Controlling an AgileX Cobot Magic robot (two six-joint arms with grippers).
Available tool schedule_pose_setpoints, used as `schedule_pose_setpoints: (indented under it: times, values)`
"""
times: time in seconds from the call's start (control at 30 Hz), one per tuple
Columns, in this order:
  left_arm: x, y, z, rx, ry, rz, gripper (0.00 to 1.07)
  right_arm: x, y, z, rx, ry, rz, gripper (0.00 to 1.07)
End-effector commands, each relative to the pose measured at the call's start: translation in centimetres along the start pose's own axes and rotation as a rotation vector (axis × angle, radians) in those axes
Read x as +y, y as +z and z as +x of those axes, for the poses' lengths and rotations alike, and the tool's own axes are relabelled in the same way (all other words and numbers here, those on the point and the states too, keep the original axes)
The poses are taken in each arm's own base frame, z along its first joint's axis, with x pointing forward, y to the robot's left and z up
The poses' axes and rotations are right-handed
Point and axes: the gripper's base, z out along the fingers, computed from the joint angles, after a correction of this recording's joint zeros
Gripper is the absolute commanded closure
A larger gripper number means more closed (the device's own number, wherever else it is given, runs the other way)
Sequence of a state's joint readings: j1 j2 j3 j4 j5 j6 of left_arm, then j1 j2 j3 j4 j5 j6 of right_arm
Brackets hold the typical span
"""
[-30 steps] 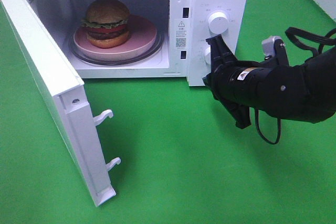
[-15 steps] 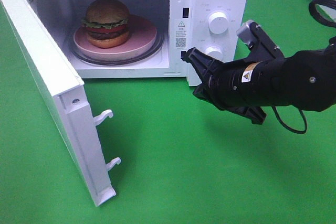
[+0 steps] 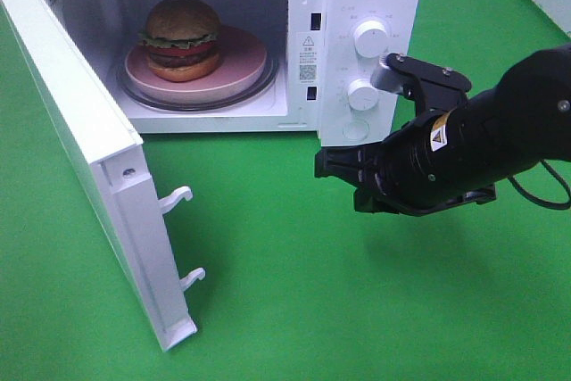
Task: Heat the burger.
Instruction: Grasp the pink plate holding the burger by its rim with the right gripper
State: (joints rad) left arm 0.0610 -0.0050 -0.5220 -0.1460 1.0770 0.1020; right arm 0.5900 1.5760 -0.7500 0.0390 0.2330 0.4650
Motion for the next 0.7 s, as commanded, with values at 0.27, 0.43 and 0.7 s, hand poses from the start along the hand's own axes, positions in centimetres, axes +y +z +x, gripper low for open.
schedule_pose_setpoints:
  times: [0.27, 0.43, 0.7]
  values:
    - [0.0, 0.1, 0.1, -0.006, -0.007, -0.003, 0.04, 0.5, -1.9, -0.8, 0.183, -0.567, 0.037, 1.00]
    - [0.0, 0.1, 0.1, -0.006, -0.007, -0.003, 0.04, 0.6, -2.4, -1.1, 0.224, -0.794, 0.018, 0.99]
    - [0.0, 0.1, 0.1, -0.006, -0.007, -0.003, 0.04, 0.8, -2.7, -1.5, 0.232, -1.271, -0.036, 0.96]
